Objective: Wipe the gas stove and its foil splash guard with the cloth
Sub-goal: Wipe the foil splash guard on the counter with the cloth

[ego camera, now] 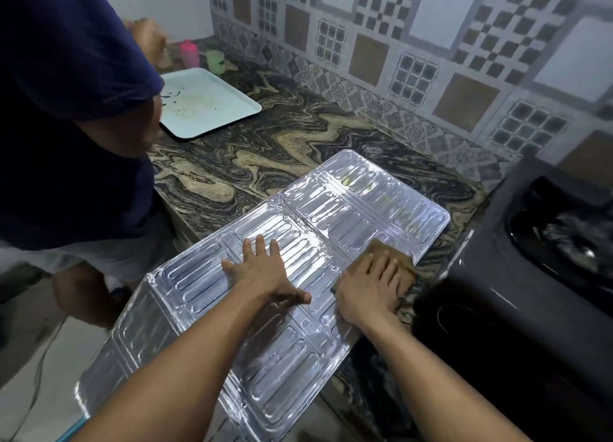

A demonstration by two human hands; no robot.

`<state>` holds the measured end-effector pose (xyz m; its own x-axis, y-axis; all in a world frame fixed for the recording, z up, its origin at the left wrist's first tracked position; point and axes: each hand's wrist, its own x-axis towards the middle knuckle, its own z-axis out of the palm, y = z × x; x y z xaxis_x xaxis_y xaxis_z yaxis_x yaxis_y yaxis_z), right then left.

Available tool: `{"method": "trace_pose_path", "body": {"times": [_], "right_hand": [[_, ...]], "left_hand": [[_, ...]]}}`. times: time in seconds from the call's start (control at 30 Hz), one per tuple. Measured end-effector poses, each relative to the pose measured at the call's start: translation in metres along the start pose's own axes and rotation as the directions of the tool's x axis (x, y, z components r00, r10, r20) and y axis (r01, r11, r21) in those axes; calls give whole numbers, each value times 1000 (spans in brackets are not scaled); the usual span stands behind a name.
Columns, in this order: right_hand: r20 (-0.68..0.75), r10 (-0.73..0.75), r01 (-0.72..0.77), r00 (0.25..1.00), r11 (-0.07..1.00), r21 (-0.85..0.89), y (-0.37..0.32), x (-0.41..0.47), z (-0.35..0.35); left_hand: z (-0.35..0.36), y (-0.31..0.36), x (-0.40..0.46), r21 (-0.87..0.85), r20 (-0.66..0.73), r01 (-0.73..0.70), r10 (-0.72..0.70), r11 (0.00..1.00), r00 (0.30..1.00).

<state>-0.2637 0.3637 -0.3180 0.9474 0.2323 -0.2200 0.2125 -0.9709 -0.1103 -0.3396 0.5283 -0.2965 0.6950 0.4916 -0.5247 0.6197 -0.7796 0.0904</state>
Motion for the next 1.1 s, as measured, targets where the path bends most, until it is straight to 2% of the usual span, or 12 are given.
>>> {"method": "trace_pose_path", "body": {"times": [0.2,0.37,0.53,0.7,0.83,0.93,1.1], "right_hand": [[-16,-31,31,999,999,-26,8,0,2],[2,-162,162,987,983,-81,3,-19,4],[-2,-269,267,963,959,-93,-2,-19,2],[-2,-476,476,880,880,-12,-57,32,3],[13,-590,590,807,806,-33,-113,85,7],[35,-623,623,782,779,-65,-137,108,4],[60,-577,580,815,812,-65,-134,136,-8]], "left_hand": [[-5,-4,-4,12,-11,-15,16,1000,1000],[-11,-16,2,-3,-145,-32,31,999,989],[-13,-23,17,-36,-23,-68,68,997,997],[-11,-25,16,-26,-35,-104,103,994,994],[-9,-26,18,-30,-37,-96,95,995,995],[-12,-25,20,-20,-10,-65,65,998,998],[-21,-17,24,46,57,-3,1,999,998]]}}
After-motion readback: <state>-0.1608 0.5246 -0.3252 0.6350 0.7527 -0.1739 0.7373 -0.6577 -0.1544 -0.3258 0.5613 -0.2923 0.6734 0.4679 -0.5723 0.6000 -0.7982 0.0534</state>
